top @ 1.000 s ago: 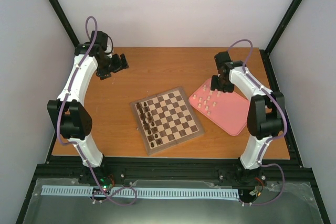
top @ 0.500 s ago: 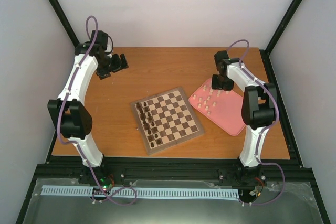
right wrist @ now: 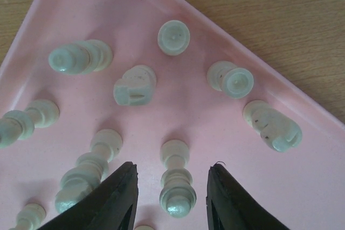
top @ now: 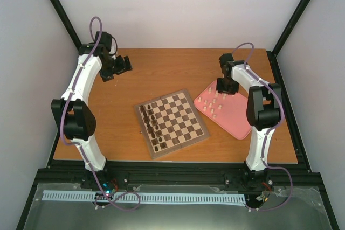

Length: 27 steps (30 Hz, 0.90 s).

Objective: Set up the chess pieces on the board
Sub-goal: Pick up the chess piece from the storage box.

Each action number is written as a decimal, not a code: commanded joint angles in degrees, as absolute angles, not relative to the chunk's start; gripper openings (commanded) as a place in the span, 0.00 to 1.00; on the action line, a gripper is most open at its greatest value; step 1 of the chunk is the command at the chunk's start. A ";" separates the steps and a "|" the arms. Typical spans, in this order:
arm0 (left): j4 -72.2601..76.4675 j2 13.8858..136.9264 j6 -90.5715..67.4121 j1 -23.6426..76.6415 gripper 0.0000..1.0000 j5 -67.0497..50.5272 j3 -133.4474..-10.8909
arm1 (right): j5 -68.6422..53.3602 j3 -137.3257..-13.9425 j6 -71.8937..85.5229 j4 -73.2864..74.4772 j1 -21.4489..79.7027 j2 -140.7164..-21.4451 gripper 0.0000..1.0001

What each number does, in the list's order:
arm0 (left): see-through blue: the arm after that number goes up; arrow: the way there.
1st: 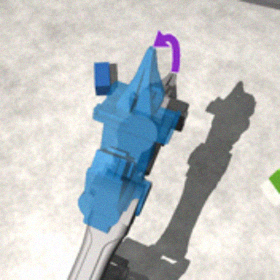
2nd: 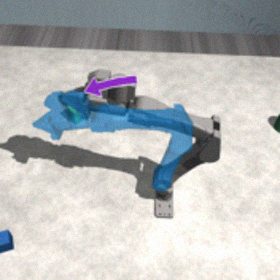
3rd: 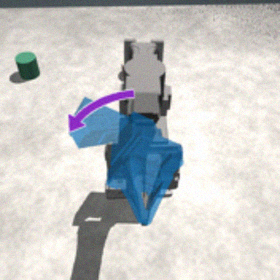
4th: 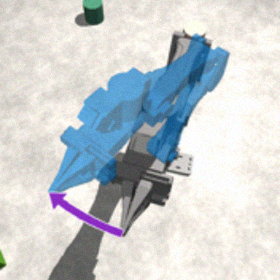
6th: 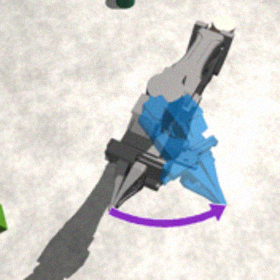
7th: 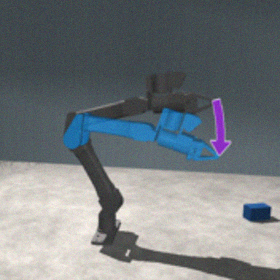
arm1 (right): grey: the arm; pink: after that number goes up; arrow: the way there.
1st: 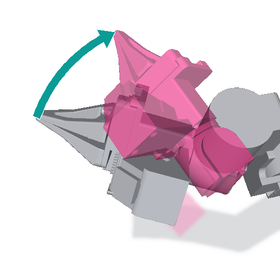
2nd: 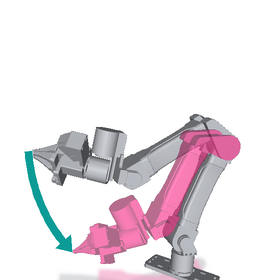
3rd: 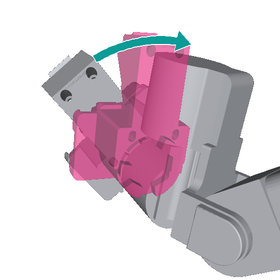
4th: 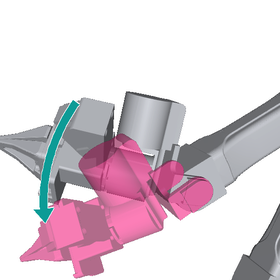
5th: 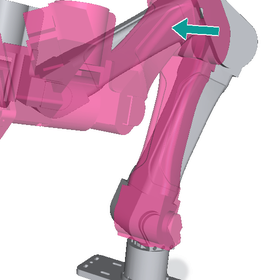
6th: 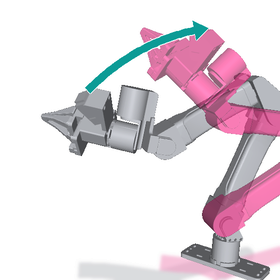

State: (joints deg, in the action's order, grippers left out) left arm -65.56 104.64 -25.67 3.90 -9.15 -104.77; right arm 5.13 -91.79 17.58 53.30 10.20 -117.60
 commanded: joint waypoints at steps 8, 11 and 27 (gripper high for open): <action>-66.49 105.67 -24.70 4.17 1.00 -8.09 -107.75 | 5.48 -92.92 17.10 53.80 9.33 -119.66 0.35; -66.53 105.64 -24.60 4.20 1.00 -7.79 -107.58 | 5.21 -92.55 17.05 53.42 9.06 -119.83 0.33; -67.21 106.00 -24.52 4.16 1.00 -6.93 -107.50 | 4.84 -93.47 16.03 54.38 8.53 -119.98 0.04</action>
